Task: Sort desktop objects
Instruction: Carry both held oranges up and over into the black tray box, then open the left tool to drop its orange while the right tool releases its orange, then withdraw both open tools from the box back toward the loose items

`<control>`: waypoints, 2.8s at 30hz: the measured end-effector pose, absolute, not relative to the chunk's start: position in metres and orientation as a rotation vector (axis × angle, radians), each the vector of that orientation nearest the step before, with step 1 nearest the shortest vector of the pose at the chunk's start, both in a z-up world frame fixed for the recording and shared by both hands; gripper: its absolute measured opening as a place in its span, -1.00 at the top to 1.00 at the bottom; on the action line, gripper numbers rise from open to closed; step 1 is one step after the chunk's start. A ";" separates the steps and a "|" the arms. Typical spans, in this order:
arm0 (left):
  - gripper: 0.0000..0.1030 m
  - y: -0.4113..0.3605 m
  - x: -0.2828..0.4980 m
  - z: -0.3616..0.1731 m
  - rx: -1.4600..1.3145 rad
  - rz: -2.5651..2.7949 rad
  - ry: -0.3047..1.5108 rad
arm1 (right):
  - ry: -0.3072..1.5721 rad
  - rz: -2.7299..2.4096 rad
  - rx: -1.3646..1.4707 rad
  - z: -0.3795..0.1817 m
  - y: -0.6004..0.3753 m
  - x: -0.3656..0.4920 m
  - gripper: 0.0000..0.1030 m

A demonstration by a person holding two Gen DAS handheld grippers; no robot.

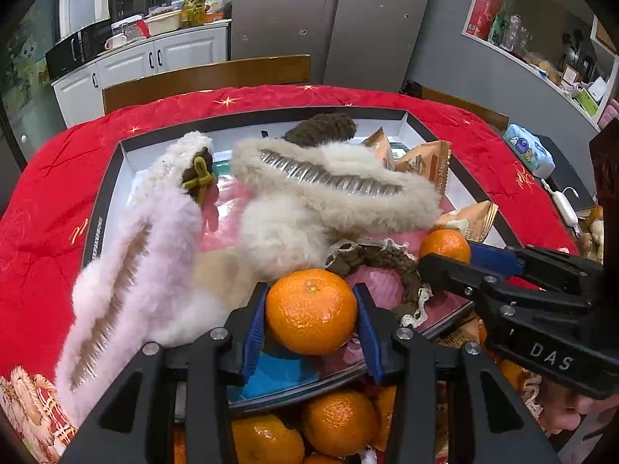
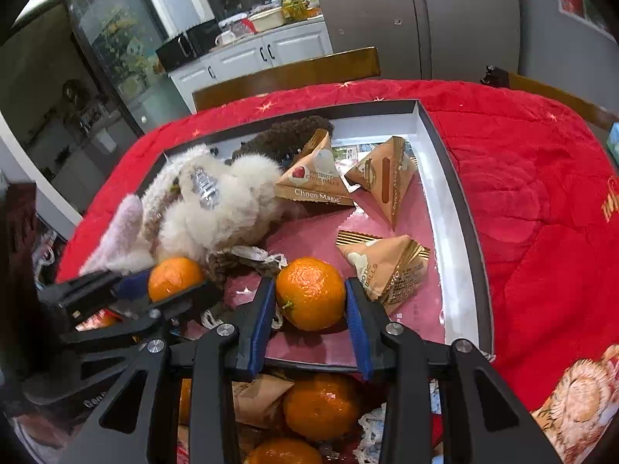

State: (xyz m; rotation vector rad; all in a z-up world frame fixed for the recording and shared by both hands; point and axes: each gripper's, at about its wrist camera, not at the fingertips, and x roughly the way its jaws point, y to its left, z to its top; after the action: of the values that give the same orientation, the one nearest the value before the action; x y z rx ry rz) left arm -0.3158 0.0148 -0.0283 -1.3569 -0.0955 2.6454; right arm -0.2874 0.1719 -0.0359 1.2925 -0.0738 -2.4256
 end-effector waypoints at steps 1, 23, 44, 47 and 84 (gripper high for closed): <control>0.14 0.014 -0.316 -0.028 -1.357 2.647 -0.096 | -0.059 -2.429 1.296 -0.036 0.171 -0.287 0.32; -0.67 0.010 -0.301 -0.022 -1.318 2.716 -0.119 | -0.055 -2.471 1.158 -0.027 0.175 -0.276 -0.20; -1.00 0.009 -0.292 0.004 -1.212 2.749 -0.149 | -0.077 -2.535 1.009 0.014 0.191 -0.262 -1.00; -1.00 0.008 -0.289 0.014 -1.191 2.762 -0.144 | -0.092 -2.549 0.995 0.020 0.194 -0.259 -1.00; -1.00 -0.042 -0.082 0.097 -0.831 2.899 -0.084 | -0.188 -2.742 0.691 0.088 0.231 -0.088 -1.00</control>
State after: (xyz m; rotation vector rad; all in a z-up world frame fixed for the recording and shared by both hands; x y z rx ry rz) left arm -0.0819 -0.0418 0.0974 -0.8312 -0.0841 2.8985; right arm -0.0875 0.2312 0.0882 0.6915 -0.1875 -2.7418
